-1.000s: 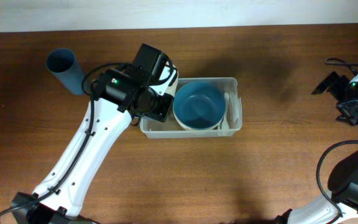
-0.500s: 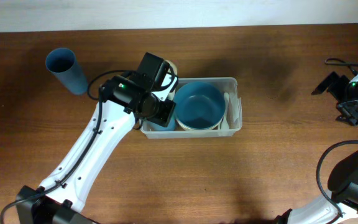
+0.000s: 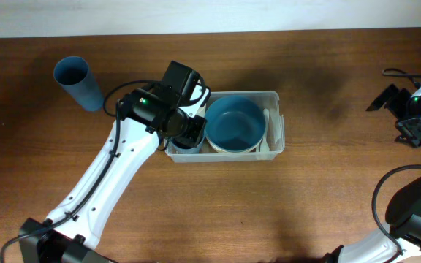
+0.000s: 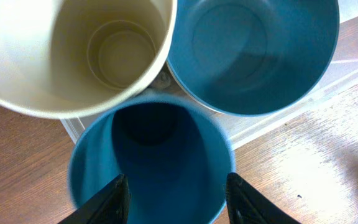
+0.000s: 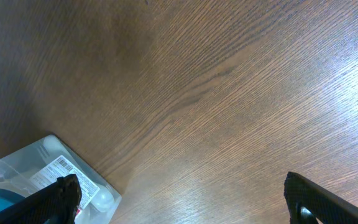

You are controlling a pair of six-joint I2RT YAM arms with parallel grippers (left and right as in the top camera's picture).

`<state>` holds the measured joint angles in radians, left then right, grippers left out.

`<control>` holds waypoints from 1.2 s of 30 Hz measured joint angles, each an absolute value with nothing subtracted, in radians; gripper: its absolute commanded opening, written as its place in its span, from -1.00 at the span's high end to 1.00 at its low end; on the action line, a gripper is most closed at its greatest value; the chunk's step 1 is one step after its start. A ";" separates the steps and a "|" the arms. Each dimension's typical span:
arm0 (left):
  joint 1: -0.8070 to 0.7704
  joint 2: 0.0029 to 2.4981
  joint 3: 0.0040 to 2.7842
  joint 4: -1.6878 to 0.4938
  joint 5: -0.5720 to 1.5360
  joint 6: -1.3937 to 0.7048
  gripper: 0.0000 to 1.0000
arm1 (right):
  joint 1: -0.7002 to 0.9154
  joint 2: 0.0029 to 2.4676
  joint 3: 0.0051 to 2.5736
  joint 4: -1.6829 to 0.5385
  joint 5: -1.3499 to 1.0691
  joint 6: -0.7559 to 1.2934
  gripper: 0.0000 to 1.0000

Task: Pack container
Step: 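Release the blue cup and move the left gripper back to the far left, then lower the left gripper onto the second blue cup and grasp it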

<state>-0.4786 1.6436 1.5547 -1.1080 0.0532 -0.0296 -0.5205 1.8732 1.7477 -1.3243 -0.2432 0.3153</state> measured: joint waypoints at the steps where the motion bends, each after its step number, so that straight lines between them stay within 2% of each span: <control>1: -0.479 1.644 1.556 -1.118 0.053 -0.030 -0.10 | -0.521 1.873 1.748 -1.324 -0.243 0.315 -0.98; 7: -0.479 1.639 1.657 -1.229 0.045 -0.029 -0.13 | -0.521 1.873 1.748 -1.324 -0.243 0.315 -0.98; 13: -0.456 1.570 1.841 -1.234 -0.078 -0.039 -0.29 | -0.521 1.873 1.748 -1.324 -0.243 0.315 -0.97; 21: -0.252 1.530 1.894 -1.091 -0.350 -0.158 -0.40 | -0.521 1.873 1.748 -1.324 -0.243 0.315 -0.98; 26: -0.124 1.604 1.893 -0.985 -0.389 -0.220 -0.52 | -0.521 1.873 1.748 -1.324 -0.243 0.316 -0.98; 36: -0.057 1.822 1.893 -0.862 -0.394 -0.249 -0.54 | -0.521 1.873 1.748 -1.324 -0.243 0.315 -0.98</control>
